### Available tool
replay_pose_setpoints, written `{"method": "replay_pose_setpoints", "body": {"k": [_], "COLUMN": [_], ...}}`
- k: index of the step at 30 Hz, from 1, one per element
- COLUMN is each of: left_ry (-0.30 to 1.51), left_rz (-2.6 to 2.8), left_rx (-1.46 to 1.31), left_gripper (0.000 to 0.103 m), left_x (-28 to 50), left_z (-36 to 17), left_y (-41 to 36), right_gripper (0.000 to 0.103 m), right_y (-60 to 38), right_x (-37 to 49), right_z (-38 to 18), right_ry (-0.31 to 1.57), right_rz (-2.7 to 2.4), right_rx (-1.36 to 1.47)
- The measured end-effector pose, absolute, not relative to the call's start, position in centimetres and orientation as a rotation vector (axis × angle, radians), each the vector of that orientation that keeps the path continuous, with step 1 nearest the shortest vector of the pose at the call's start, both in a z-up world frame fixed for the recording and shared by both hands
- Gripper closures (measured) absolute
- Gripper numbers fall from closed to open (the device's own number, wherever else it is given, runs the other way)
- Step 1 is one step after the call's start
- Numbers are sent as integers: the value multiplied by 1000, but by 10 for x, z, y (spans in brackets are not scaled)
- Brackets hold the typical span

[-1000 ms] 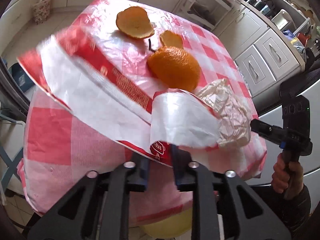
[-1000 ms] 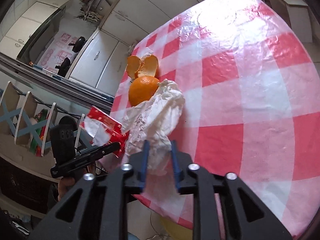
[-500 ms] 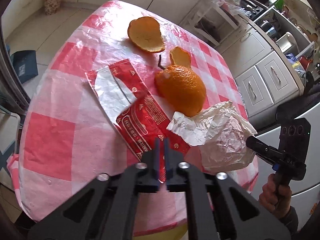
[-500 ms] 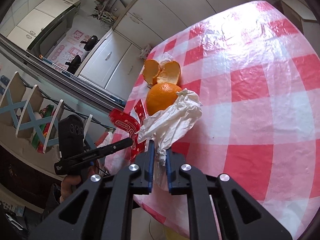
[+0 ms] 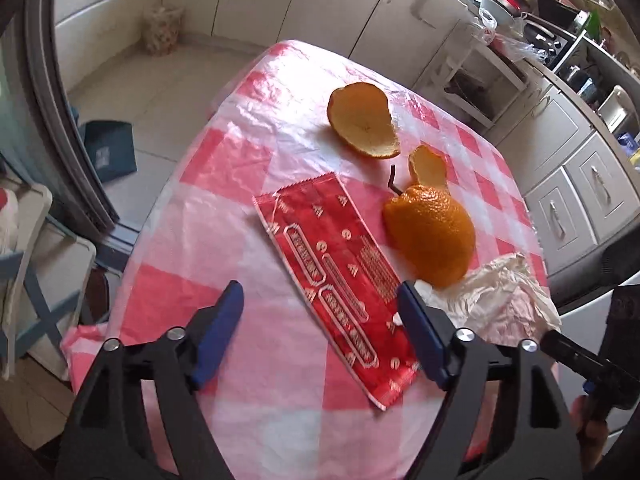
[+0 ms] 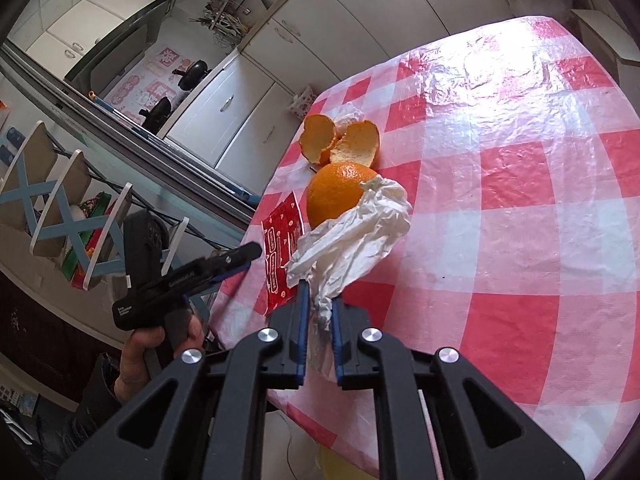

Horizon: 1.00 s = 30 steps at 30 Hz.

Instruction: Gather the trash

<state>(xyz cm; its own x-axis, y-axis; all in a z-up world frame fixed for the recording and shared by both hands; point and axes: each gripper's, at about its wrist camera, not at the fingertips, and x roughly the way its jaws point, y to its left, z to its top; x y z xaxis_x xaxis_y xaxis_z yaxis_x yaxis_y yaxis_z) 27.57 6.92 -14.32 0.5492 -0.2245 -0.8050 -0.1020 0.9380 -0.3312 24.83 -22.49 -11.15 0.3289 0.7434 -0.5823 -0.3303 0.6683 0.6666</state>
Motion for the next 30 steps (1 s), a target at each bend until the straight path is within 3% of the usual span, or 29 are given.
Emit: {"method": "replay_pose_setpoints", "body": {"k": [3, 5, 8, 9, 10, 16, 30], "left_ry": [967, 956, 952, 964, 973, 1011, 892], "left_rz": [-56, -64, -103, -123, -141, -234, -364], "left_rx": [-226, -136, -89, -109, -133, -240, -511], "left_gripper": [23, 30, 70, 94, 100, 103, 103], "left_x": [287, 291, 295, 297, 298, 287, 225], "left_z": [-147, -149, -150, -150, -151, -147, -99], "left_y": [45, 29, 15, 17, 19, 25, 75], "right_gripper": [92, 92, 92, 92, 92, 92, 92], "right_y": [-221, -220, -221, -221, -222, -225, -234], "right_x": [249, 249, 249, 250, 251, 249, 225], "right_z": [-113, -112, -111, -111, -112, -105, -76], "right_ry": [1018, 1017, 1019, 1020, 1020, 1005, 904], "right_rz": [741, 741, 742, 741, 740, 731, 709], "right_rx": [459, 444, 442, 442, 443, 441, 446]}}
